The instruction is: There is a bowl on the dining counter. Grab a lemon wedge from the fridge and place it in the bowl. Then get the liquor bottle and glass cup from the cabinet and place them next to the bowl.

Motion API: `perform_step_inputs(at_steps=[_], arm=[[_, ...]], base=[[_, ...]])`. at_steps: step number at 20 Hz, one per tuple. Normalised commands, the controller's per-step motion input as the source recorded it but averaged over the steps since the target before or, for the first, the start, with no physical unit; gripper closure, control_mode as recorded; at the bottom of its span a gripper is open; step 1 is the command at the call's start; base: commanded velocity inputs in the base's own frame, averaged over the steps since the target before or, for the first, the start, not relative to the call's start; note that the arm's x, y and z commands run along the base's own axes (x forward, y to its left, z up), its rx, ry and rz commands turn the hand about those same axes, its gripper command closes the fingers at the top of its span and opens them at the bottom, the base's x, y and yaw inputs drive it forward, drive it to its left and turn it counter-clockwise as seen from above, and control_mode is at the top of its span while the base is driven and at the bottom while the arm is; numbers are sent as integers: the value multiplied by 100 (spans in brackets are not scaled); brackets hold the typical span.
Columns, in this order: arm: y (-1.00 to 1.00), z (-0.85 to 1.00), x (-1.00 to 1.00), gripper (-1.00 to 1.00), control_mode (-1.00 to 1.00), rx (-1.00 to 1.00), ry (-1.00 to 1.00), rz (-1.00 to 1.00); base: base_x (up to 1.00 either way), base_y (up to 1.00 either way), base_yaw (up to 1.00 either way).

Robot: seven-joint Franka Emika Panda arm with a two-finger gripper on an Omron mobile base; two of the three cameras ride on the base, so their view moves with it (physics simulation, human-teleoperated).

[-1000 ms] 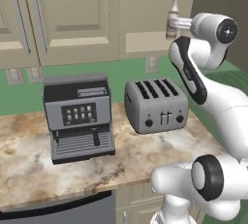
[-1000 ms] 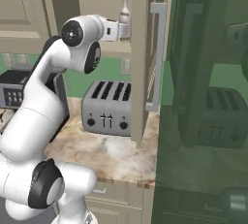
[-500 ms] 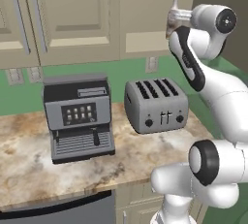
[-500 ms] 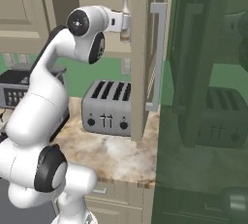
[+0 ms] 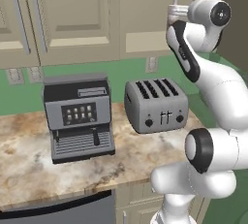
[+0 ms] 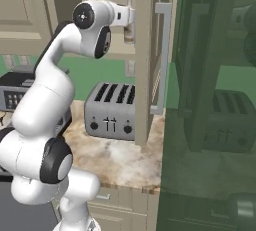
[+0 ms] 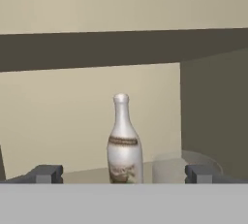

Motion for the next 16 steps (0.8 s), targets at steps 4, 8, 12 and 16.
perform_step_inputs(at_steps=[4,8,12,16], arm=[[0,0,27,-100,-100,-10,0,-5],[0,0,35,-100,-100,-11,0,0],[1,0,39,-100,-100,-6,0,0],[0,0,26,-100,-100,-1,0,0]], base=[[0,0,0],[0,0,0],[0,0,0],[0,0,0]])
